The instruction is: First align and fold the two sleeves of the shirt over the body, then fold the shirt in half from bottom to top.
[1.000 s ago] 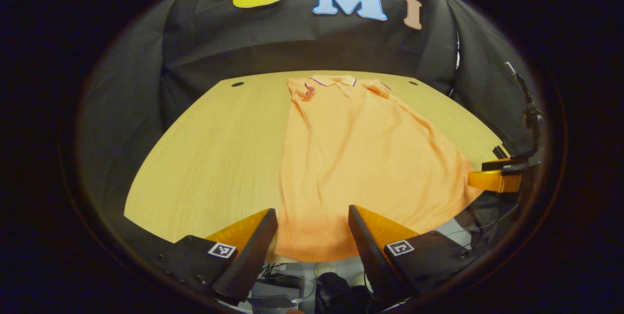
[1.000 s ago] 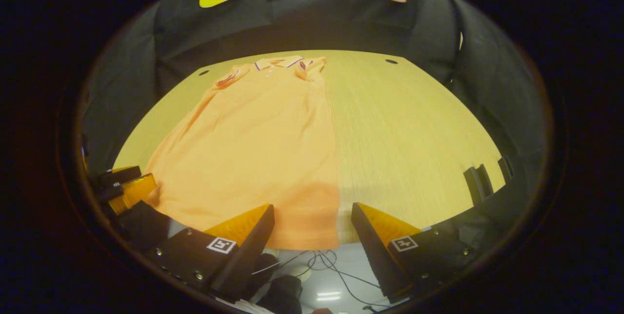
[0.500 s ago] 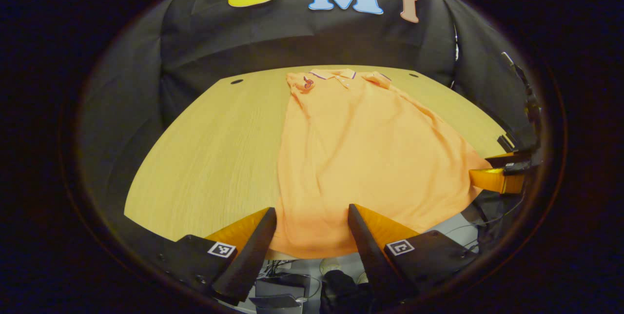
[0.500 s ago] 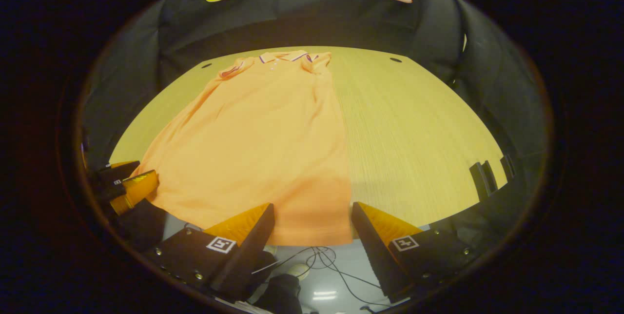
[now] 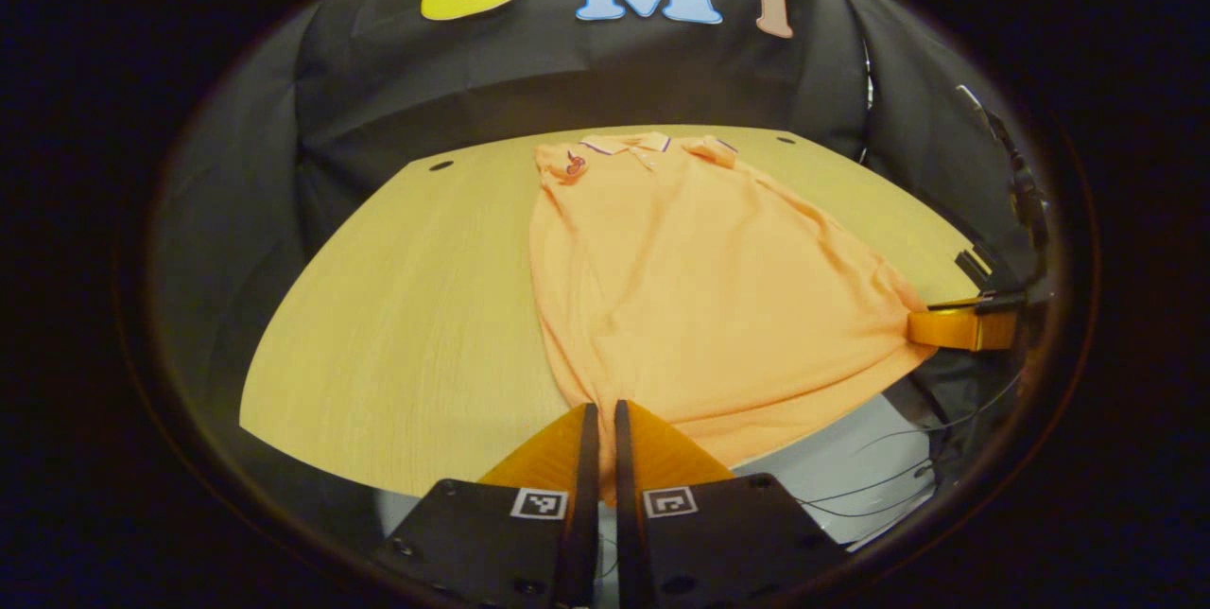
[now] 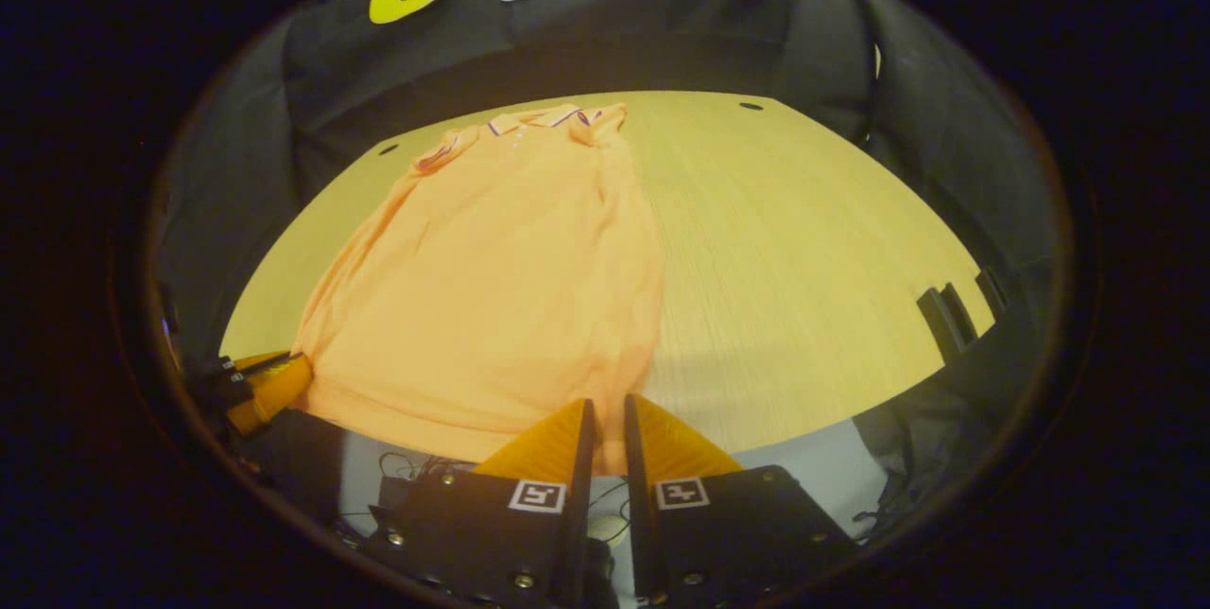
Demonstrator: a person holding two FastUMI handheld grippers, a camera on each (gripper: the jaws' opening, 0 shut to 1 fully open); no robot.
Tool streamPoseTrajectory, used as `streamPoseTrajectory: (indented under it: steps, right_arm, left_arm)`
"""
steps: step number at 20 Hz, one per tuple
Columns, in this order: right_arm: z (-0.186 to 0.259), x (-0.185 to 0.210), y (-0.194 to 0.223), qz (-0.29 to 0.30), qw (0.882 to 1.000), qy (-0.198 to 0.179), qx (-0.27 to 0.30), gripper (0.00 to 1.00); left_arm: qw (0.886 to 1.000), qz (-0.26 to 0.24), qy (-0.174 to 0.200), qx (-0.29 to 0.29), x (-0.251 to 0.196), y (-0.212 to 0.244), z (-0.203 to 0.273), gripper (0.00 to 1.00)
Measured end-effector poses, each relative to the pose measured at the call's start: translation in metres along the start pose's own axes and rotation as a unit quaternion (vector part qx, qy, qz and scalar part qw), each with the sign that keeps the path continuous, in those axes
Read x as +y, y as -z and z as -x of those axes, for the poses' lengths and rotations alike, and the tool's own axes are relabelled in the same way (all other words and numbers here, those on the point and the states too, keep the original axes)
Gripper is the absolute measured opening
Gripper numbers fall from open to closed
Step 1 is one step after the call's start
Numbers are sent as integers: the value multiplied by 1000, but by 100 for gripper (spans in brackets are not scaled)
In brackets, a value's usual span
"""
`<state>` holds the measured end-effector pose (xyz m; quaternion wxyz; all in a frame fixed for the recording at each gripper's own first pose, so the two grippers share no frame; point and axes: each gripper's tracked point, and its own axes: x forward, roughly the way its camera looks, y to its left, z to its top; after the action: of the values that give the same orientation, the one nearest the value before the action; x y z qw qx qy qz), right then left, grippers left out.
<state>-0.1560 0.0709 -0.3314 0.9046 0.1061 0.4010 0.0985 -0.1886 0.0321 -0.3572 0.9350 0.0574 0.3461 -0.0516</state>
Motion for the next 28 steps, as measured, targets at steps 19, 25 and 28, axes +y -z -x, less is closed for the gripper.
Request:
streamPoseTrajectory:
  steps: [19, 25, 28]
  right_arm:
    - [46, 9, -86, -14, 993, -85, -80, 4]
    - [51, 2, -140, -17, 989, -87, -115, 4]
    - [47, 1, -165, -18, 988, -84, -127, 4]
  left_arm:
    - [997, 47, -25, -55, -24, -93, 34, 6]
    - [995, 50, -23, -88, -25, -153, 34, 7]
    - [992, 64, -15, -103, -32, -181, 31, 6]
